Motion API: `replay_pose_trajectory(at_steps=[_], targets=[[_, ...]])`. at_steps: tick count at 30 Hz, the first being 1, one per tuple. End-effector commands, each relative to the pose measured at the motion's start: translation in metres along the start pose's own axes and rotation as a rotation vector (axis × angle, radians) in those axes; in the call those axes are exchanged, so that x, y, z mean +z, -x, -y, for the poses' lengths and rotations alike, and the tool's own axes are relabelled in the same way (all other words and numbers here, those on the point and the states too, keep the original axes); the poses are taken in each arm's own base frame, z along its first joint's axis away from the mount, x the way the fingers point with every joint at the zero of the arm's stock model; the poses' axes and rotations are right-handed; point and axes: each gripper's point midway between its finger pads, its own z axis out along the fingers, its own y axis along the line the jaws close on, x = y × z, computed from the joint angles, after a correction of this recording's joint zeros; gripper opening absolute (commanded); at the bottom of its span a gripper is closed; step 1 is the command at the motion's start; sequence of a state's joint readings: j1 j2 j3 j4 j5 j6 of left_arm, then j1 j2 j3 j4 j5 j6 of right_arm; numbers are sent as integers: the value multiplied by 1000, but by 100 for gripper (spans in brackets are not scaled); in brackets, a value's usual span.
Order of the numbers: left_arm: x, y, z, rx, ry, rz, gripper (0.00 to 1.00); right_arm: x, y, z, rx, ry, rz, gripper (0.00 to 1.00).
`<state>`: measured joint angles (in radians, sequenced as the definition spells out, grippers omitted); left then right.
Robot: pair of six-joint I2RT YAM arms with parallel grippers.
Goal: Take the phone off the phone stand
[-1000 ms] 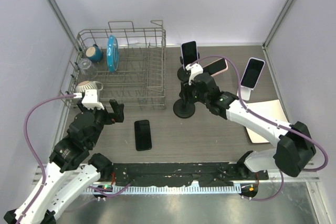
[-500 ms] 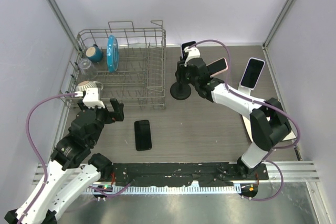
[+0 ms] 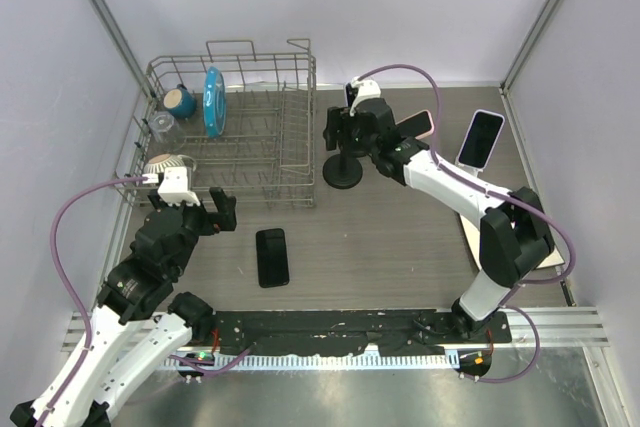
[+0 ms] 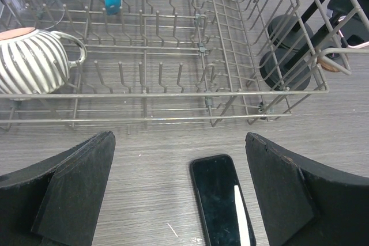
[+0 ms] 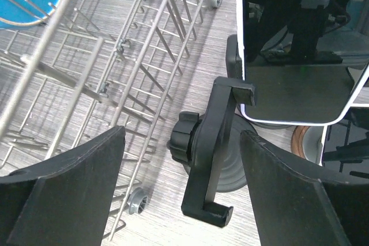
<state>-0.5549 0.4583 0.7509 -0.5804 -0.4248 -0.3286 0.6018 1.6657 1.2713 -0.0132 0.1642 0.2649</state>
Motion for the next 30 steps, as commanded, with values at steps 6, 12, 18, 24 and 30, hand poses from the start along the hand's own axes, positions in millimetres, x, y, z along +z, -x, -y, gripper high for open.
replay_pose_trajectory(at_steps=[6, 12, 18, 24, 30], targets=[[1, 6, 4, -2, -21, 21, 100, -59, 95, -5, -40, -7, 155, 88], [1, 6, 5, -6, -31, 23, 100, -66, 128, 34, -62, -113, 195, 97], [1, 6, 5, -5, -34, 22, 100, -43, 142, 51, -109, -137, 217, 100], [1, 5, 6, -5, -40, 19, 100, -14, 141, 38, -161, -46, 227, 100], [1, 5, 6, -4, -41, 18, 100, 9, 136, 43, -181, -56, 221, 100]])
